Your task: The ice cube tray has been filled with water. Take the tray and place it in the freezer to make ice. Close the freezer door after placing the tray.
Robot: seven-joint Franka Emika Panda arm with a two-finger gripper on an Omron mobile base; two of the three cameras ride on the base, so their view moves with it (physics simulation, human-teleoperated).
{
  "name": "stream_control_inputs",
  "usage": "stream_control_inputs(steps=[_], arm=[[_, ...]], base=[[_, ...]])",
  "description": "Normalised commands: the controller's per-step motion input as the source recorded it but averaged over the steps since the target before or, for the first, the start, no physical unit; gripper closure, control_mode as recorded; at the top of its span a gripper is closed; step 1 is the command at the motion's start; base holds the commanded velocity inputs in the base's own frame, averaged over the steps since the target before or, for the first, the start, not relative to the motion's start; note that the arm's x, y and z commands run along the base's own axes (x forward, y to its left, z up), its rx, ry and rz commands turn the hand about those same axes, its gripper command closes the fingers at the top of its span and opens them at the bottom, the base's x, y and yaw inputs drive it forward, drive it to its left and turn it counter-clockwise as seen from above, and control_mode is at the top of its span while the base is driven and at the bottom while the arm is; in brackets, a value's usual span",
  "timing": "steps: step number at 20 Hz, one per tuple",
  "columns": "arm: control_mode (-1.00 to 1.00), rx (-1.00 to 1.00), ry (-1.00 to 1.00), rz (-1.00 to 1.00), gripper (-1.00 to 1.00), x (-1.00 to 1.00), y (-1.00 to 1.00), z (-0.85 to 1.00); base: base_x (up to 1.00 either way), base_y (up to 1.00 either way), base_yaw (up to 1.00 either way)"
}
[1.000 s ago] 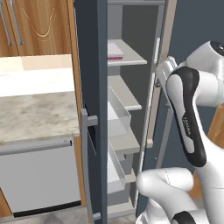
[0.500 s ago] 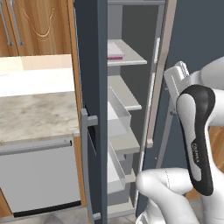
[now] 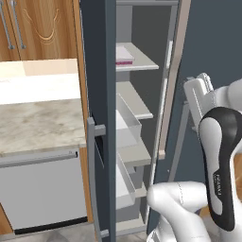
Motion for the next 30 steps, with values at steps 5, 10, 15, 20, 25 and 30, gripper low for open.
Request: stream_control_inputs(steps=[5, 10, 15, 20, 25, 30], arm=[[1.0, 0.0, 0.0, 0.0, -1.0, 0.0, 0.0, 0.0], [1.0, 0.0, 0.0, 0.0, -1.0, 0.0, 0.0, 0.0], [1.0, 0.0, 0.0, 0.0, -1.0, 0.0, 0.0, 0.0], [1.0, 0.0, 0.0, 0.0, -1.0, 0.0, 0.0, 0.0], [-1.0, 0.0, 0.0, 0.0, -1.0, 0.0, 0.04, 0.0], [-1.0, 0.0, 0.0, 0.0, -1.0, 0.0, 0.0, 0.0]], base=[[-0.49, -0.01, 0.0], [-0.75, 0.0, 0.0], [-0.58, 0.02, 0.0], [-0.19, 0.12, 0.0], [0.0, 0.04, 0.0], [0.0, 0.0, 0.0]])
